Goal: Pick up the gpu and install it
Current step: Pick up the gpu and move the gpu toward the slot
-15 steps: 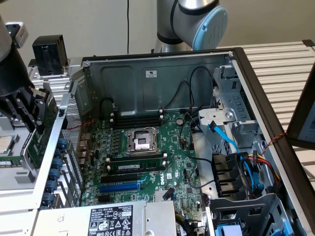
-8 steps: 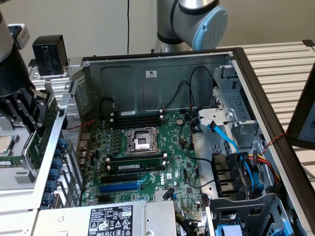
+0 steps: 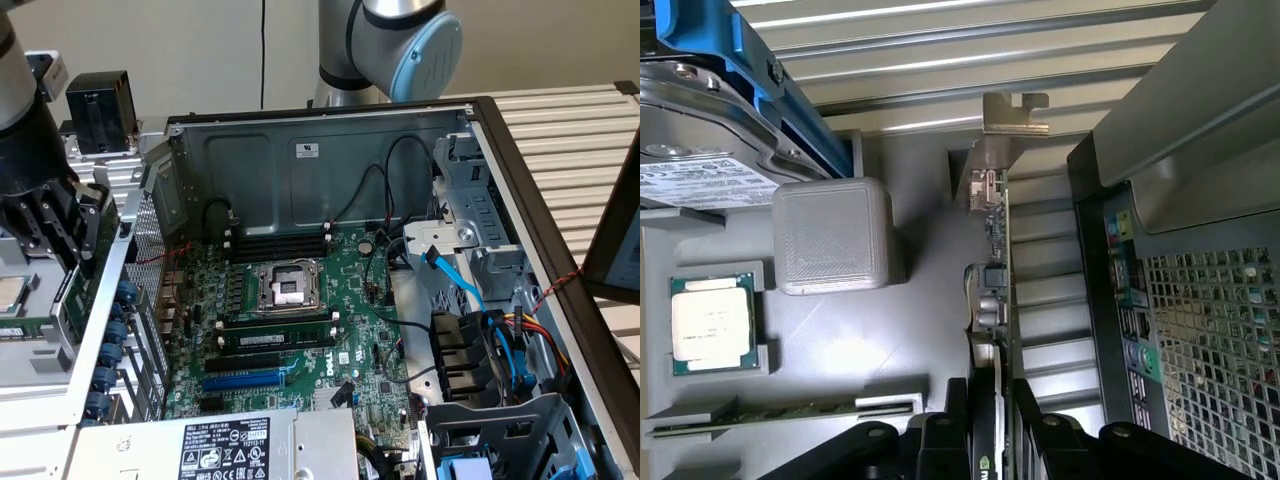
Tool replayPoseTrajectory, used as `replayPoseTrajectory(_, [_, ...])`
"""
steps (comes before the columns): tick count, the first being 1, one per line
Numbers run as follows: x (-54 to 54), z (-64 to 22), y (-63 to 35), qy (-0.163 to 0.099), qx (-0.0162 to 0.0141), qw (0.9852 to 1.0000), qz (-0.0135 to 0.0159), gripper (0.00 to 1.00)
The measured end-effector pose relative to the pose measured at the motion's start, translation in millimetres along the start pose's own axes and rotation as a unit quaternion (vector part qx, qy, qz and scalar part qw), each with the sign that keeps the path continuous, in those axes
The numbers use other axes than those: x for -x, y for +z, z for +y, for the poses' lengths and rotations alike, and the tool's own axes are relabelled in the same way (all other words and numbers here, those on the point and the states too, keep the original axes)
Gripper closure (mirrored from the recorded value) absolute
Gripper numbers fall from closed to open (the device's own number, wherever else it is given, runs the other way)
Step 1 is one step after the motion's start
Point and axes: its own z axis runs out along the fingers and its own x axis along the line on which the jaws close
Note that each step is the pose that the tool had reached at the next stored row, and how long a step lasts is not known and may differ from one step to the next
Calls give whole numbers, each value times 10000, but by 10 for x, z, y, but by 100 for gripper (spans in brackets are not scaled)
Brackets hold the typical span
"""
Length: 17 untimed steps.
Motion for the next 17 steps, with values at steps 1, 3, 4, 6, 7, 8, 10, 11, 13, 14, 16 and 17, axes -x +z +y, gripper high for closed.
replayPoseTrajectory(1, [3,6,6,0,-14,10000,8,71])
replayPoseTrajectory(3, [8,19,17,0,-47,10000,27,71])
replayPoseTrajectory(4, [9,26,21,1,-65,10000,37,71])
replayPoseTrajectory(6, [9,38,25,1,-100,9999,53,71])
replayPoseTrajectory(7, [8,47,27,1,-122,9999,59,71])
replayPoseTrajectory(8, [8,53,31,1,-141,9999,64,71])
replayPoseTrajectory(10, [8,63,41,0,-176,9998,65,71])
replayPoseTrajectory(11, [9,69,48,0,-195,9998,64,71])
replayPoseTrajectory(13, [10,81,60,-1,-235,9997,61,71])
replayPoseTrajectory(14, [11,85,65,-2,-252,9997,58,71])
replayPoseTrajectory(16, [12,91,69,-3,-283,9996,56,71])
replayPoseTrajectory(17, [12,92,70,-3,-293,9996,55,71])
